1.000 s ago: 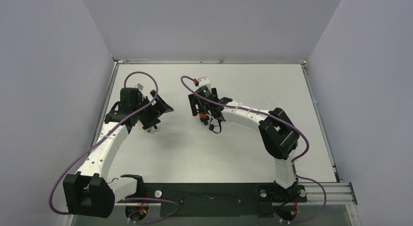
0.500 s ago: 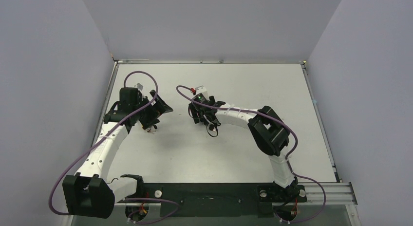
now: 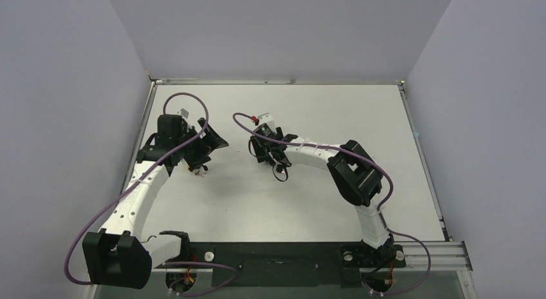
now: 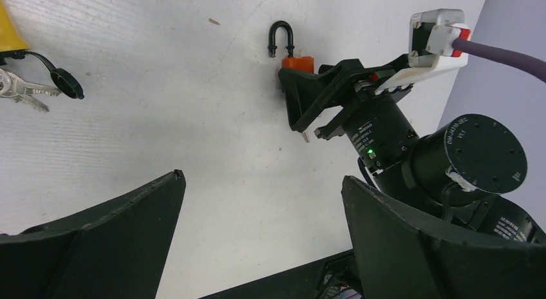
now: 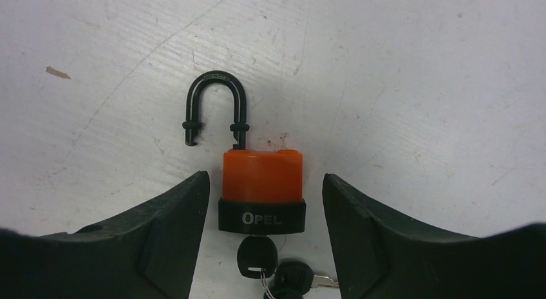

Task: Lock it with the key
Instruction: Pick up the lock from the center of the board.

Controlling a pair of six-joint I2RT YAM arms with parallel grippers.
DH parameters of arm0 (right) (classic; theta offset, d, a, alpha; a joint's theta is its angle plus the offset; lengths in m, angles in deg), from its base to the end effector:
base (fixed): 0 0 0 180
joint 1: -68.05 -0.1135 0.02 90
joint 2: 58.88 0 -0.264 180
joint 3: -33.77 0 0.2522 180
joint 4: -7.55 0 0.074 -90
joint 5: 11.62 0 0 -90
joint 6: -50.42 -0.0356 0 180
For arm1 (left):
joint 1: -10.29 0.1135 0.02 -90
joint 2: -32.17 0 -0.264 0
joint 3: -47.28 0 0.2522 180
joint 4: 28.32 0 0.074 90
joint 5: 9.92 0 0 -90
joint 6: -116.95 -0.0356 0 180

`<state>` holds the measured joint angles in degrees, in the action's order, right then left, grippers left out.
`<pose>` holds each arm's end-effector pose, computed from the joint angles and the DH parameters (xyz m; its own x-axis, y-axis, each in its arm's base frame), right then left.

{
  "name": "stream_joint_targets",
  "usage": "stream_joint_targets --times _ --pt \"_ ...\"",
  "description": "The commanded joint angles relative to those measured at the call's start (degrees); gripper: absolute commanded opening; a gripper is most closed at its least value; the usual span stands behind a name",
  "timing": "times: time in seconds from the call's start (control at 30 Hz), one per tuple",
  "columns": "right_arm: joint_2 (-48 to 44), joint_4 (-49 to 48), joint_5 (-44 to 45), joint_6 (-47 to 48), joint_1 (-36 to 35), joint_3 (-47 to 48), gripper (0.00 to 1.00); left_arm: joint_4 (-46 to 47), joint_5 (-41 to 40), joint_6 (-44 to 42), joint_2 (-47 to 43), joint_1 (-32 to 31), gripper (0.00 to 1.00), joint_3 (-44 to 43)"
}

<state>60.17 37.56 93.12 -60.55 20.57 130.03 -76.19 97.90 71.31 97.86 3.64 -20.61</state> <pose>0.3083 0.3228 0.1602 -0.7206 -0.2737 -0.6371 -0.3758 0.9263 0.0271 0.2359 -0.0385 0.2866 -0.7336 -0.5846 -0.3466 -0.2661 0.7163 -0.6451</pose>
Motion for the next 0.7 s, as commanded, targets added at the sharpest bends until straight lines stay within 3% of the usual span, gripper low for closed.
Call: stream_joint_targets --times 0.0,0.23,0.37,0.47,0.5,0.67 --pt "1.74 -2.43 0.34 -0.55 -0.59 -0.24 0.61 0.61 -0.48 -0.59 -0.25 0.48 0.91 -3.55" --pt "1.77 -3.75 -0.93 -1.14 -0.5 -1.64 0.58 0.43 -0.78 -0.35 0.01 0.44 0.91 -4.24" --pt "0.89 -3.93 -0.74 -1.77 -0.41 -2.41 0.37 0.66 -0.92 -0.44 0.21 0.46 0.91 -4.36" --pt "-4.49 -4.22 -1.58 -2.08 0.45 -4.0 0.08 1.92 -0.29 -0.94 0.62 0.4 0.9 -4.34" --pt "-5.78 -4.17 -2.42 -2.02 0.72 -4.76 0.03 2.97 0.0 -1.12 0.69 0.41 0.9 -4.24" --pt "-18.91 -3.56 -8.3 0.66 2.65 -8.42 0.0 7.14 5.35 -3.28 2.31 -0.87 0.87 -5.42"
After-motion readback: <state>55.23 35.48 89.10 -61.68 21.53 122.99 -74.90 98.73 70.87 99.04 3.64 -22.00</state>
